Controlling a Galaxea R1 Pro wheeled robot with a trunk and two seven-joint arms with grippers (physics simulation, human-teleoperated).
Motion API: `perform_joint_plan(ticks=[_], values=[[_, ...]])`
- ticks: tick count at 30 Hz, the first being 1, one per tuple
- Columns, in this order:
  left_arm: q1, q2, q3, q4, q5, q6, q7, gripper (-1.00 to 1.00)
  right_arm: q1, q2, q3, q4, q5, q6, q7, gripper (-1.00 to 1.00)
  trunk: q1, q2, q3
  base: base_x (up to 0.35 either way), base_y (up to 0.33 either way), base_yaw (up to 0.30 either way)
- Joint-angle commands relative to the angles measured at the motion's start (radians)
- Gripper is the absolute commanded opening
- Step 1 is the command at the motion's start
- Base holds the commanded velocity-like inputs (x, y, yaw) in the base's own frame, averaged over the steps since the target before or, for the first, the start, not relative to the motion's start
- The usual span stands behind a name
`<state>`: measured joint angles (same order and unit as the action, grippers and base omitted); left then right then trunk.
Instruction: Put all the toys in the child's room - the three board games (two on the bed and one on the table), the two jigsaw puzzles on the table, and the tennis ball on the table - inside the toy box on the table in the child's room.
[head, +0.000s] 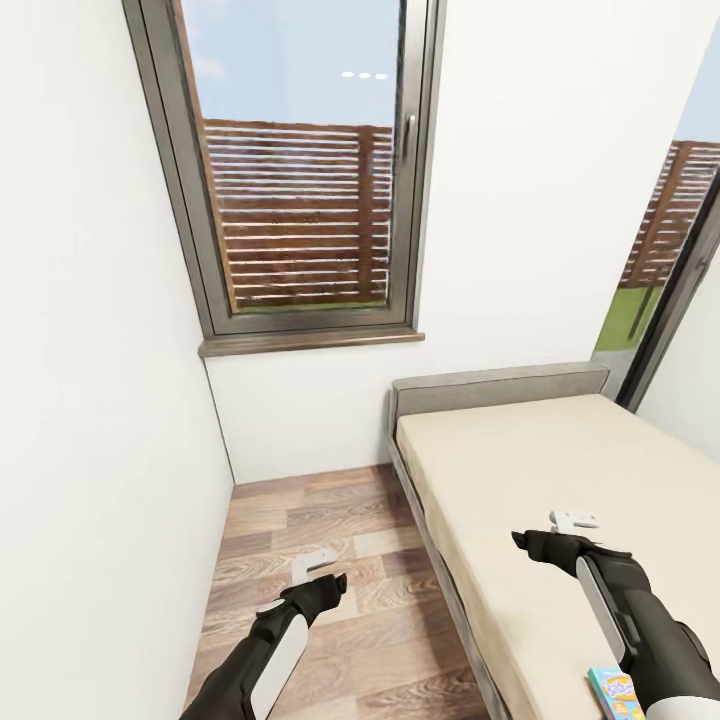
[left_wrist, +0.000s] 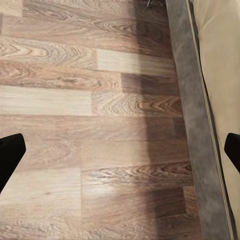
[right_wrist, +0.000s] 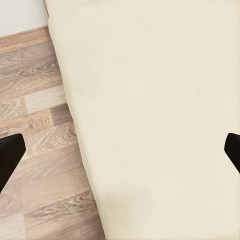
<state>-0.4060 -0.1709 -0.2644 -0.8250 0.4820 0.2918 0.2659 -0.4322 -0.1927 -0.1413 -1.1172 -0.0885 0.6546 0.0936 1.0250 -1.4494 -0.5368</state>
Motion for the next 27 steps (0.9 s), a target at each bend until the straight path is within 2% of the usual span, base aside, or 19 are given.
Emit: perform_joint_plan(ticks=[1, 27], values=[[-0.001, 0.001, -0.003, -0.002, 0.01, 0.003, 0.009, 1.0, -0.001, 0.0, -0.001, -0.001, -0.008, 0.005, 0.0, 1.0, 0.0, -0.001, -0.001, 0.013, 0.006, -0.001], [-0.001, 0.0, -0.004, -0.02, 0.012, 0.004, 0.009, 1.0, 0.0, -0.001, -0.001, -0.001, -0.008, 0.005, 0.0, 1.0, 0.0, -0.001, -0.001, 0.003, 0.002, 0.0]])
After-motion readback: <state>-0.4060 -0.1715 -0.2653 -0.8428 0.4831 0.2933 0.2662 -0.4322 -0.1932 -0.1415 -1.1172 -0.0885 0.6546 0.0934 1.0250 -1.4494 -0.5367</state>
